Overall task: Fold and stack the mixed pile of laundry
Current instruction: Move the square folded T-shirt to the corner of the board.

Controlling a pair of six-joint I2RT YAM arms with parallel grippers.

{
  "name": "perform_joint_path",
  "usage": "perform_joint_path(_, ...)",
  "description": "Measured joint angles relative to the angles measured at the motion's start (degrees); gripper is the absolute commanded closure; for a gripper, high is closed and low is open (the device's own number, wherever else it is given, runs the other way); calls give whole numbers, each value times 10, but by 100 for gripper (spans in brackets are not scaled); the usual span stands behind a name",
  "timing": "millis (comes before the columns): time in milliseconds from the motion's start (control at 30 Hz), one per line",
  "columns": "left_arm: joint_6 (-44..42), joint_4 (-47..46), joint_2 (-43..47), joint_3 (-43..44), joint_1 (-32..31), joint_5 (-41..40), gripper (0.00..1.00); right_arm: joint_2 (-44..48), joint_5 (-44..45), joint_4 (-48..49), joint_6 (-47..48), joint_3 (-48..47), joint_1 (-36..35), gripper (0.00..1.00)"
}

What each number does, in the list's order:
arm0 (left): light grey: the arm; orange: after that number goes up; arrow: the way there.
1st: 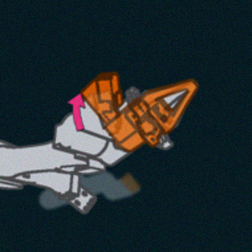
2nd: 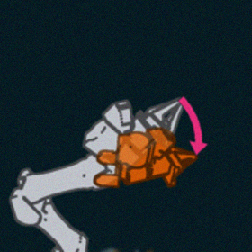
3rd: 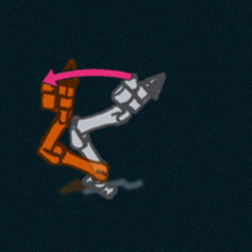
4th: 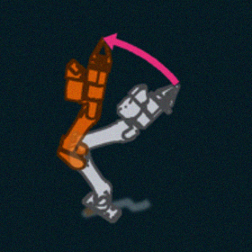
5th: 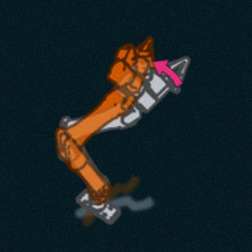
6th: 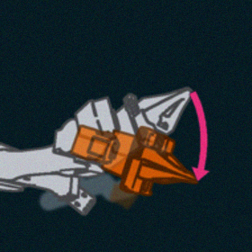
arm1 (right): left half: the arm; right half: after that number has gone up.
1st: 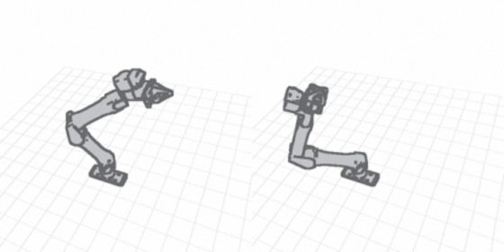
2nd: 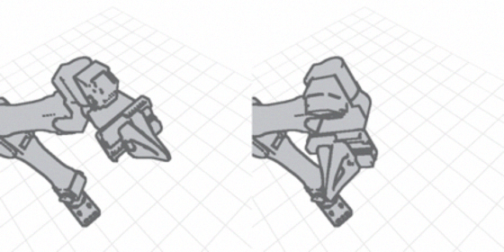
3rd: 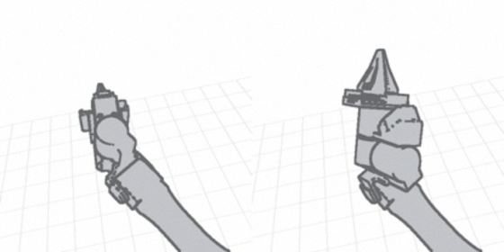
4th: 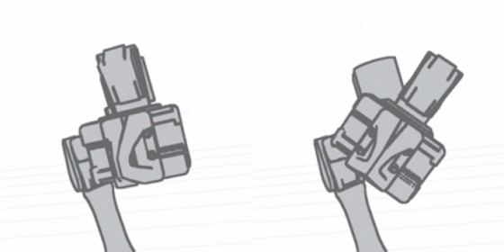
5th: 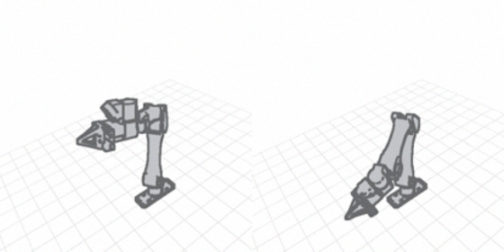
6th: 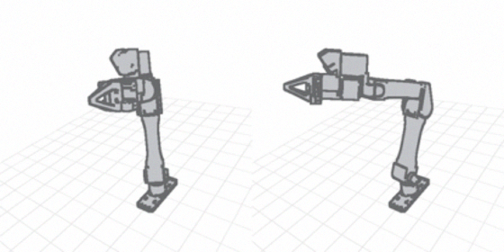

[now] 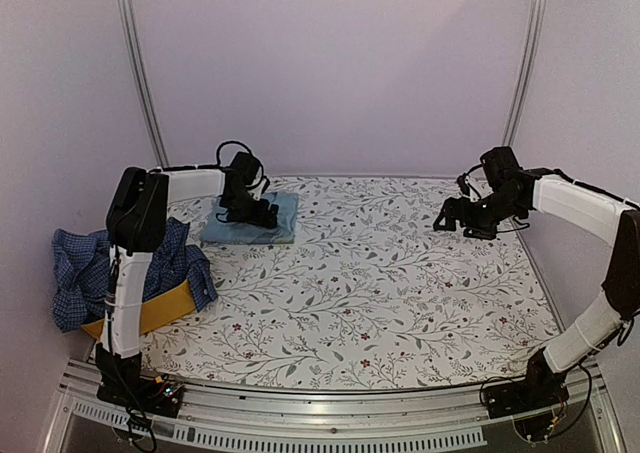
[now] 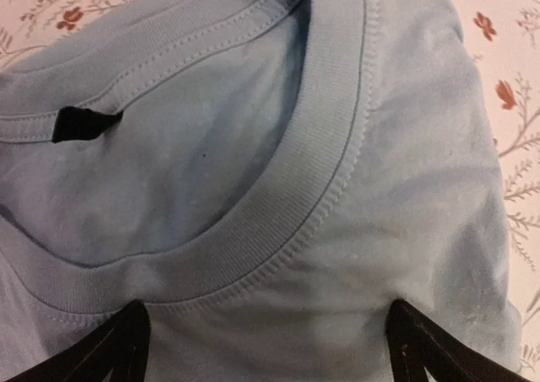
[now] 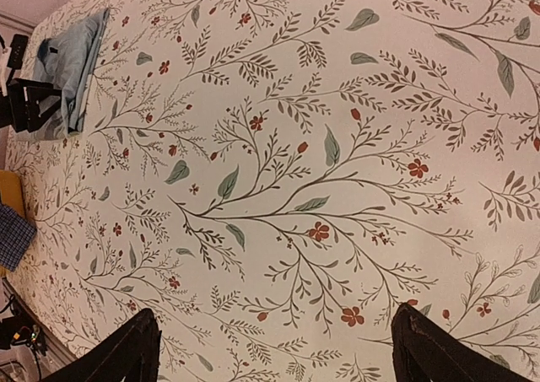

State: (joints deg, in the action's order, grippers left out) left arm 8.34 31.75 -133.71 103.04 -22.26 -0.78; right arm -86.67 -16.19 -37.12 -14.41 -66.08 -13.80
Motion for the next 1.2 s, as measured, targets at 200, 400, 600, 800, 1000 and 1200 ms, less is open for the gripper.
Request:
perform_joint_path(200, -49, 14, -22, 43, 58, -26, 0, -9, -1, -6, -2, -10, 0, 6)
perform_joint_path(400, -62, 49, 10, 31, 46, -47, 0, -9, -5, -9, -1, -11, 0, 5)
perform_joint_path(600, 30, 88, 160, -90, 8, -49, 0, -1, -12, -10, 1, -8, 0, 5)
perform_joint_path(800, 113, 98, 206, -221, -5, -35, 0, 24, -22, -4, 0, 17, 0, 4)
perform_joint_path(1000, 141, 95, 162, -226, -2, -43, 0, 45, -24, -2, -2, 41, 0, 4)
perform_joint_path(1200, 139, 69, 123, -178, 10, -53, 0, 58, -23, 0, -8, 57, 0, 4)
